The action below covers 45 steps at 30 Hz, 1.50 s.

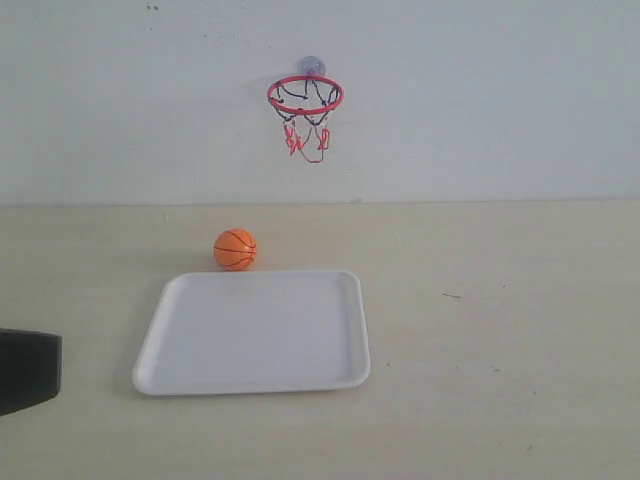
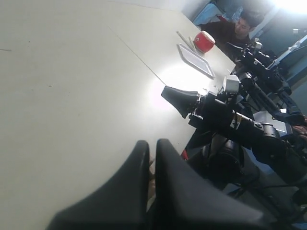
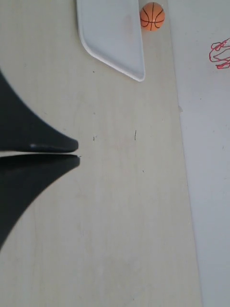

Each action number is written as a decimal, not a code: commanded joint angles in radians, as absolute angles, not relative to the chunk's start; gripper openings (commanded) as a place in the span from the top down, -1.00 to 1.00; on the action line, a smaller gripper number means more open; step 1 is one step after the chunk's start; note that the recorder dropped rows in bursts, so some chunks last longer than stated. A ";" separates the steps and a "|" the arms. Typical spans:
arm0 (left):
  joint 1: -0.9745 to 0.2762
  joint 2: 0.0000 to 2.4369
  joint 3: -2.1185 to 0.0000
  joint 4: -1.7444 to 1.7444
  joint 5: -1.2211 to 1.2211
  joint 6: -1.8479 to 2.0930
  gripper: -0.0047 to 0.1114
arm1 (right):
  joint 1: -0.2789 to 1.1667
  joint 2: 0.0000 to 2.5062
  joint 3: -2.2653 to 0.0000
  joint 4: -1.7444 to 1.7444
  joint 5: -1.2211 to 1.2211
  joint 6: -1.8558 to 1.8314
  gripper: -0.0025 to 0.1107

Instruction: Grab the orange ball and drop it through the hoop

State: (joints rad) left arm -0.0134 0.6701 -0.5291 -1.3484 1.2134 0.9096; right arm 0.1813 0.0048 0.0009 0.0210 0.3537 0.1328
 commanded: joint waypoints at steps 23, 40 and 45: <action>-0.021 0.199 -0.133 -0.462 0.251 0.226 0.85 | 0.180 0.000 0.000 0.013 0.342 0.125 0.96; -0.021 0.000 0.000 0.000 0.335 -0.157 0.85 | 0.180 0.000 0.000 0.013 0.346 0.125 0.96; -0.021 0.000 0.000 0.000 0.344 -0.157 0.85 | 0.180 0.000 0.000 0.013 0.346 0.125 0.96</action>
State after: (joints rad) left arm -0.0134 0.0036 -0.0030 -0.0081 0.3406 -0.1550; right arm 0.1813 0.0048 0.0009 0.0210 0.3537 0.1328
